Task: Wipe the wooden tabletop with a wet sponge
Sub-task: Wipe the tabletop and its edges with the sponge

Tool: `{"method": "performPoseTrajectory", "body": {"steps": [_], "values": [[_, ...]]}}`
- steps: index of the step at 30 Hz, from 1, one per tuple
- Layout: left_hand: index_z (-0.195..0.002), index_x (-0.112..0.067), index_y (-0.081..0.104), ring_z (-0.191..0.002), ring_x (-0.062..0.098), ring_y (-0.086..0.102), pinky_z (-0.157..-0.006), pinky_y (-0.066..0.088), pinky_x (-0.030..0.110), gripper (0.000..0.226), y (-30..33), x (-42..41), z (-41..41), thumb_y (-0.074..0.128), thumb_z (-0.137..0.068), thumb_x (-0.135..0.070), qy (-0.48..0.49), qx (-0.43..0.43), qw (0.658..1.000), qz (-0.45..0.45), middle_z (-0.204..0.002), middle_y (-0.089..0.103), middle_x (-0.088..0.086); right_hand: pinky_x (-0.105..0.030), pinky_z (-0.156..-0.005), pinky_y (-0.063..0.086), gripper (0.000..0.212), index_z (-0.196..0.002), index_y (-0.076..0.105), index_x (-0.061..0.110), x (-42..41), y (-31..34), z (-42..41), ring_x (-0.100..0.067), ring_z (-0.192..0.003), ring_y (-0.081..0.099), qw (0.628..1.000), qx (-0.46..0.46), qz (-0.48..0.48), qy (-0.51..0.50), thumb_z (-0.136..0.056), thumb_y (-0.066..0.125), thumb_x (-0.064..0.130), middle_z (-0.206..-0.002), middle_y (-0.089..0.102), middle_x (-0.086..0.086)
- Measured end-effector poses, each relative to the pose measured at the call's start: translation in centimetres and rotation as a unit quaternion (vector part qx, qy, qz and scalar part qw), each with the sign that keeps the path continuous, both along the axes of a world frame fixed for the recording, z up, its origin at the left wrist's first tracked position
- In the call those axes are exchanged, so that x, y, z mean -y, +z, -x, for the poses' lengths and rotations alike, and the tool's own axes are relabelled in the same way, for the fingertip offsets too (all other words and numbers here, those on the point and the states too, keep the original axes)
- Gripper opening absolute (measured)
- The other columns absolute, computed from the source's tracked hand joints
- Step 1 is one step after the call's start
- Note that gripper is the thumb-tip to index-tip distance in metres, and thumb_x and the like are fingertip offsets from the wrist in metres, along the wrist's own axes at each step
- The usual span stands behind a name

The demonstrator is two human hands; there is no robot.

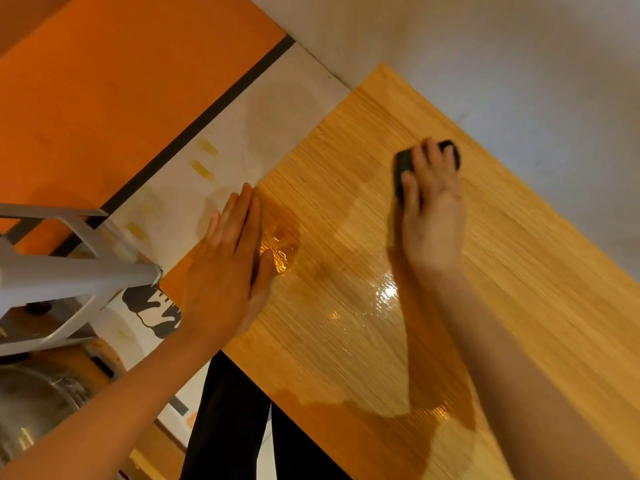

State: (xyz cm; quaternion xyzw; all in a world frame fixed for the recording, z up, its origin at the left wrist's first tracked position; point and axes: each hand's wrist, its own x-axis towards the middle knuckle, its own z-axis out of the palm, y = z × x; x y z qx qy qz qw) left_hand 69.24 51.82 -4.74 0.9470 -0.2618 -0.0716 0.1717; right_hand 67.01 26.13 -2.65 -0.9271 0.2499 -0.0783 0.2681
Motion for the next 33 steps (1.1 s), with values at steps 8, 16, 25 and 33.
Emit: {"method": "performPoseTrajectory", "body": {"steps": [8, 16, 25, 33], "values": [[-0.158, -0.002, 0.020, -0.157, 0.026, 0.013, -0.129, 0.006, 0.040, 0.062, 0.0, 0.0, 0.2, 0.037, -0.105, -0.029, -0.002, 0.012, 1.000, 0.015, -0.168, 0.015, 0.011, -0.045, -0.121, 0.019, 0.041, -0.141, 0.046, 0.013, -6.2, -0.3, 4.1, -0.023, -0.146, 0.020, 0.974, -0.009, -0.006, 0.228, -0.100, 0.045, 0.019, -0.151, 0.039, -0.006], [-0.158, -0.002, 0.021, -0.156, 0.026, 0.013, -0.128, 0.005, 0.038, 0.062, -0.1, 0.0, 0.1, 0.034, -0.105, -0.032, -0.002, 0.016, 1.000, 0.012, -0.168, 0.014, 0.011, -0.045, -0.122, 0.017, 0.042, -0.143, 0.041, 0.017, -2.2, 0.8, 10.4, -0.016, -0.149, 0.013, 0.978, -0.042, -0.046, 0.198, -0.102, 0.043, 0.025, -0.156, 0.029, 0.003], [-0.159, -0.002, 0.018, -0.157, 0.023, 0.009, -0.126, -0.003, 0.030, 0.063, -0.1, -0.3, -0.1, 0.028, -0.106, -0.035, -0.008, 0.020, 0.999, -0.027, -0.169, 0.008, 0.011, -0.046, -0.121, 0.018, 0.040, -0.139, 0.048, 0.010, -4.9, -0.6, 1.7, -0.024, -0.146, 0.022, 0.986, -0.016, -0.005, 0.166, -0.102, 0.044, 0.024, -0.150, 0.040, -0.006], [-0.161, -0.006, 0.009, -0.158, 0.019, 0.001, -0.126, -0.006, 0.028, 0.064, -0.3, -0.7, 0.3, 0.025, -0.107, -0.036, -0.017, 0.016, 1.000, 0.012, -0.170, 0.001, 0.008, -0.048, -0.120, 0.021, 0.039, -0.136, 0.050, 0.016, -7.4, 0.5, 14.7, -0.019, -0.147, 0.022, 0.978, -0.025, -0.024, 0.204, -0.098, 0.049, 0.024, -0.150, 0.039, 0.001]]}}
